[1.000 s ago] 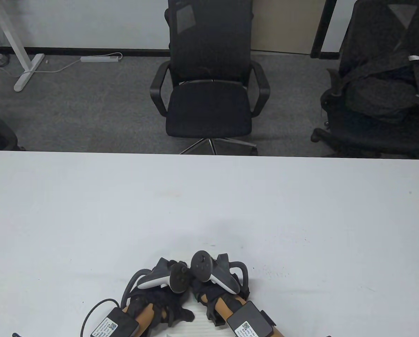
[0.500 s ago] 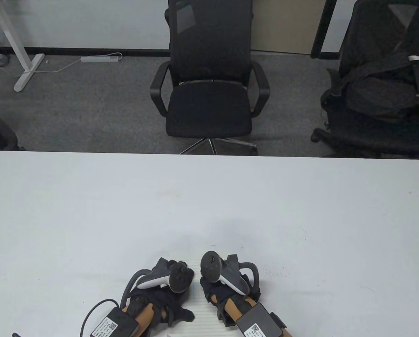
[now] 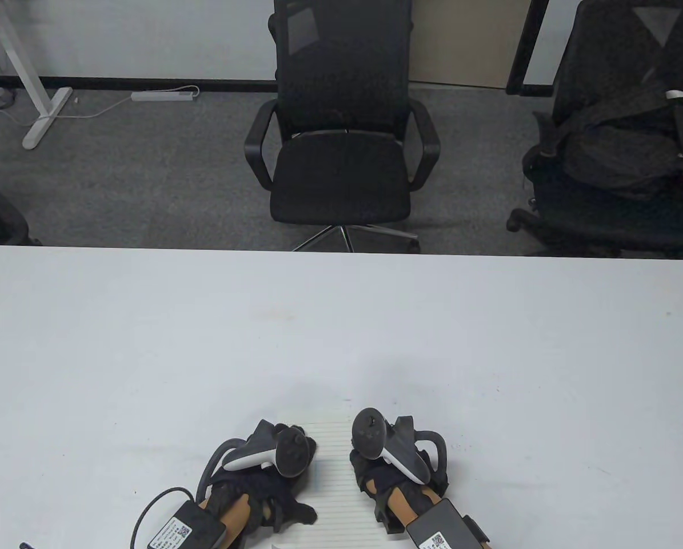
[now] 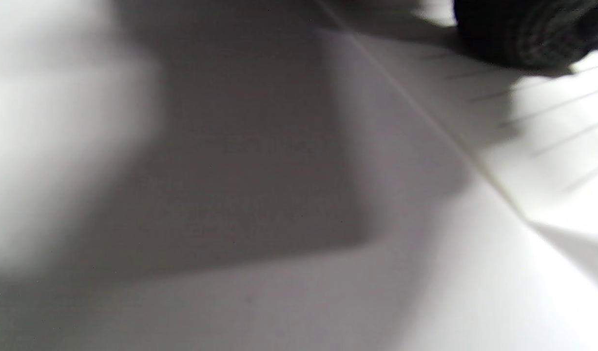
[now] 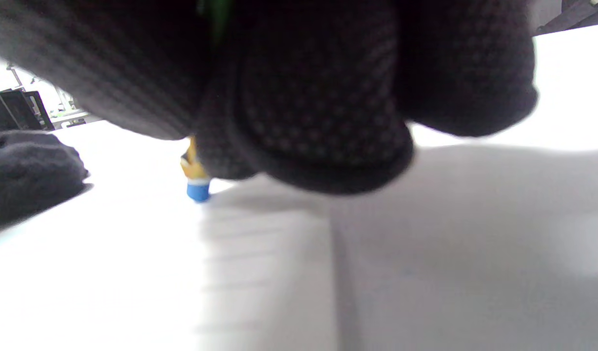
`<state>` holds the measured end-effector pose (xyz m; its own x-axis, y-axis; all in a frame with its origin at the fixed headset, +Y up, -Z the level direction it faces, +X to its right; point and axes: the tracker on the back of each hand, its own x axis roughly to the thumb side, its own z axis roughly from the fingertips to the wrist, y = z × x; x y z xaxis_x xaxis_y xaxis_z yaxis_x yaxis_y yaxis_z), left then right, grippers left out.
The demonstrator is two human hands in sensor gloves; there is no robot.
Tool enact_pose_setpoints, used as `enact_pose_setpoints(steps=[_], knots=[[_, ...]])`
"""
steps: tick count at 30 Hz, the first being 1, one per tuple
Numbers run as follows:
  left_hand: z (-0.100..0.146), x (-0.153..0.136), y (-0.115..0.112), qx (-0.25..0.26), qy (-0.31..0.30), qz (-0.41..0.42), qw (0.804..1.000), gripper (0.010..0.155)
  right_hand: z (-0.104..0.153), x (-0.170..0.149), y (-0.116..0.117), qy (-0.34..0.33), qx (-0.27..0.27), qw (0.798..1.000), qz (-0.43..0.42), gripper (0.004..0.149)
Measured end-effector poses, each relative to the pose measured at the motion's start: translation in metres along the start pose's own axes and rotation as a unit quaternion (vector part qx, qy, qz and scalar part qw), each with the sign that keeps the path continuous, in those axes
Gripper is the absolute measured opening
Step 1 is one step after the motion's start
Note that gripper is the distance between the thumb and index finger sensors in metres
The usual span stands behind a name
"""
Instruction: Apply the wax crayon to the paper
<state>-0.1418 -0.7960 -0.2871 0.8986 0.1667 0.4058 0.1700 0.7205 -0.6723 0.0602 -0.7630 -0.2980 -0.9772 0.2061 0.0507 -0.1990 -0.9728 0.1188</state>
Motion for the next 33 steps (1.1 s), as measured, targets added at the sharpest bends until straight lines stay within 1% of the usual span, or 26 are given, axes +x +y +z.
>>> enact_pose_setpoints(steps=[5, 7, 8, 9, 13, 19, 23, 26, 27, 28, 30, 33], knots=[[0.000, 0.000, 0.000, 0.001, -0.004, 0.001, 1.000, 0.111, 0.000, -0.003, -0.002, -0.003, 0.007, 1.000, -0.017, 0.040], [0.001, -0.001, 0.002, 0.005, -0.016, -0.007, 1.000, 0.109, 0.000, -0.010, -0.006, -0.005, 0.001, 0.997, -0.072, 0.040], [0.003, -0.002, 0.005, 0.010, -0.013, -0.006, 1.000, 0.109, -0.001, -0.012, -0.010, -0.004, 0.003, 0.995, -0.098, 0.040], [0.005, 0.000, 0.007, 0.015, -0.014, -0.003, 1.000, 0.109, -0.001, -0.014, -0.013, -0.004, 0.005, 0.995, -0.103, 0.040], [0.009, 0.012, 0.017, 0.016, -0.013, -0.013, 1.000, 0.108, 0.000, -0.019, -0.024, -0.018, -0.001, 0.997, -0.081, 0.040], [0.002, 0.037, 0.025, 0.013, -0.024, 0.003, 1.000, 0.107, 0.000, -0.021, -0.023, -0.028, 0.010, 0.996, -0.080, 0.040], [-0.011, 0.047, 0.020, 0.024, -0.031, 0.008, 0.999, 0.106, -0.002, -0.018, -0.016, -0.037, 0.015, 0.996, -0.074, 0.039], [-0.021, 0.046, 0.009, 0.003, -0.019, 0.003, 1.000, 0.106, -0.002, -0.017, -0.011, -0.044, 0.017, 0.997, -0.063, 0.040], [-0.021, 0.046, 0.007, 0.006, -0.013, -0.012, 1.000, 0.107, -0.002, -0.016, -0.009, -0.048, 0.019, 0.997, -0.059, 0.040], [-0.021, 0.045, 0.008, 0.011, -0.020, -0.007, 1.000, 0.107, -0.002, -0.016, -0.008, -0.050, 0.019, 0.997, -0.058, 0.040], [-0.020, 0.046, 0.007, 0.004, -0.011, -0.015, 1.000, 0.108, -0.003, -0.014, -0.006, -0.054, 0.016, 0.997, -0.055, 0.040], [-0.021, 0.045, 0.006, 0.006, -0.014, -0.006, 1.000, 0.108, -0.003, -0.011, -0.005, -0.056, 0.010, 0.997, -0.048, 0.040]])
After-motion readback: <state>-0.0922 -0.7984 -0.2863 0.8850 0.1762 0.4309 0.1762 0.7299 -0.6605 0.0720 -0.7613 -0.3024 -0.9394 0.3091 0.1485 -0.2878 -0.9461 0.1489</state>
